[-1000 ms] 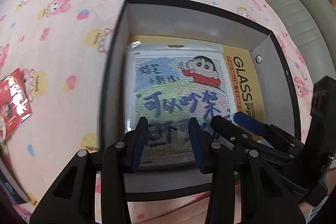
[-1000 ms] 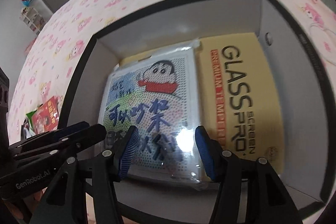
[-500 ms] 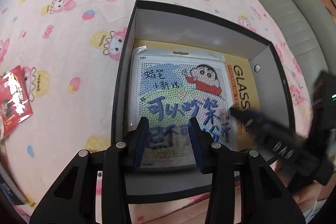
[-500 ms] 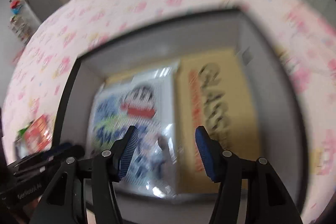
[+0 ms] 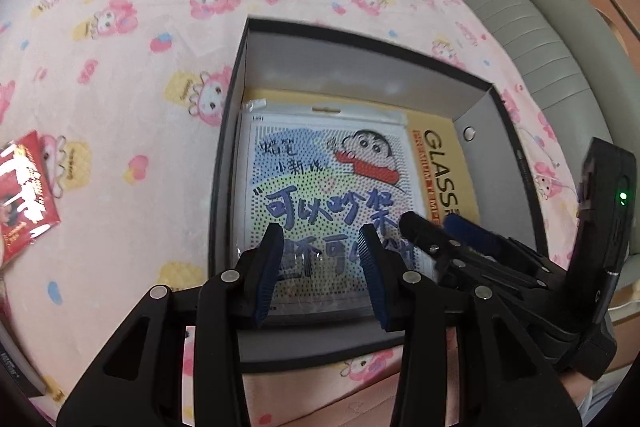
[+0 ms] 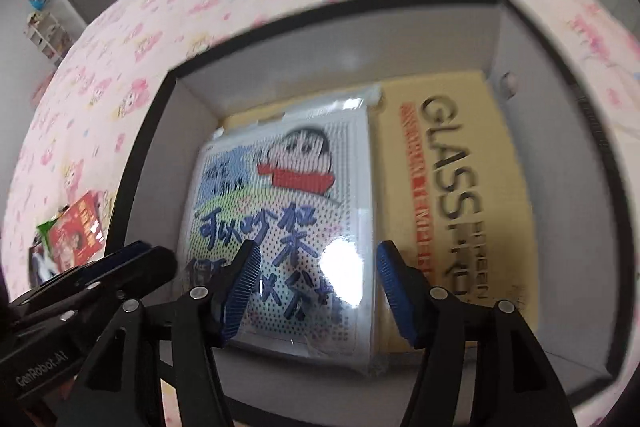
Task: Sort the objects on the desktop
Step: 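Open the right gripper and lift it out of the box, then move the left tool toward the black Smart Devil box in the pile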
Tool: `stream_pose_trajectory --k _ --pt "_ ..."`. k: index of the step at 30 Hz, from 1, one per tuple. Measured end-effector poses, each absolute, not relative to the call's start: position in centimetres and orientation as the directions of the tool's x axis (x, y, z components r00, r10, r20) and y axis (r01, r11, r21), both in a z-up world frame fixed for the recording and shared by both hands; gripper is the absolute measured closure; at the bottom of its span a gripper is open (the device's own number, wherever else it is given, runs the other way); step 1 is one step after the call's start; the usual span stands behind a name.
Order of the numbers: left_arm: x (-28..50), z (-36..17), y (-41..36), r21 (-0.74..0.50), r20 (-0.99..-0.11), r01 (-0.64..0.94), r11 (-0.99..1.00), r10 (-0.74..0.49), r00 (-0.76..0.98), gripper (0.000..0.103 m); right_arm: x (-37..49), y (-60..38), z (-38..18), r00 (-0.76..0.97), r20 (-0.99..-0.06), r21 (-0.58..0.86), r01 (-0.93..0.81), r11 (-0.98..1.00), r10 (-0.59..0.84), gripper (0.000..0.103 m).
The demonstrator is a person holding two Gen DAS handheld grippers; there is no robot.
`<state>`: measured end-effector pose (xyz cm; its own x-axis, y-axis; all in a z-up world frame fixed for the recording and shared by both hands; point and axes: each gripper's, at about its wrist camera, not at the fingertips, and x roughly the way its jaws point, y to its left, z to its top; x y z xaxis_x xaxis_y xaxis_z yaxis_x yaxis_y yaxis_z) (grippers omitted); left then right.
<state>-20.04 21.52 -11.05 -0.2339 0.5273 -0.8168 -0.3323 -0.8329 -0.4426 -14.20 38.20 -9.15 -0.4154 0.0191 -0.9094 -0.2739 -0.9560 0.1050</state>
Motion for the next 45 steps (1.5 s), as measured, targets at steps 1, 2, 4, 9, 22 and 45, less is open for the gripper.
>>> stream_pose_trajectory --k 1,2,4,9,22,45 --pt "-19.7 -10.4 21.3 -0.427 -0.816 -0.341 -0.838 0.519 -0.255 0.063 -13.7 37.7 -8.5 -0.441 -0.896 0.093 -0.276 -0.957 0.041 0.045" --pt "-19.2 -9.7 21.0 -0.403 -0.815 -0.351 -0.845 0.506 -0.283 0.063 -13.2 37.3 -7.7 -0.468 -0.883 0.093 -0.273 -0.957 0.047 0.045" --pt "-18.2 -8.0 20.5 -0.363 -0.808 -0.366 -0.857 0.485 -0.333 0.063 -12.1 36.4 -5.7 -0.519 -0.854 0.106 -0.257 -0.961 0.045 0.045" --pt "-15.3 -3.1 17.9 -0.28 -0.768 -0.381 -0.881 0.444 -0.461 0.061 -10.6 33.6 -1.7 -0.618 -0.786 0.125 -0.213 -0.969 0.035 0.046" --pt "-5.7 3.3 10.0 -0.105 -0.733 -0.339 -0.935 0.303 -0.608 0.05 -4.0 26.0 1.9 -0.713 -0.698 0.184 -0.083 -0.979 -0.07 0.046" --pt "-3.2 1.9 -4.3 -0.144 -0.742 -0.11 -0.983 0.181 -0.646 0.049 -4.5 11.2 1.3 -0.677 -0.7 0.159 0.164 -0.974 -0.228 0.046"
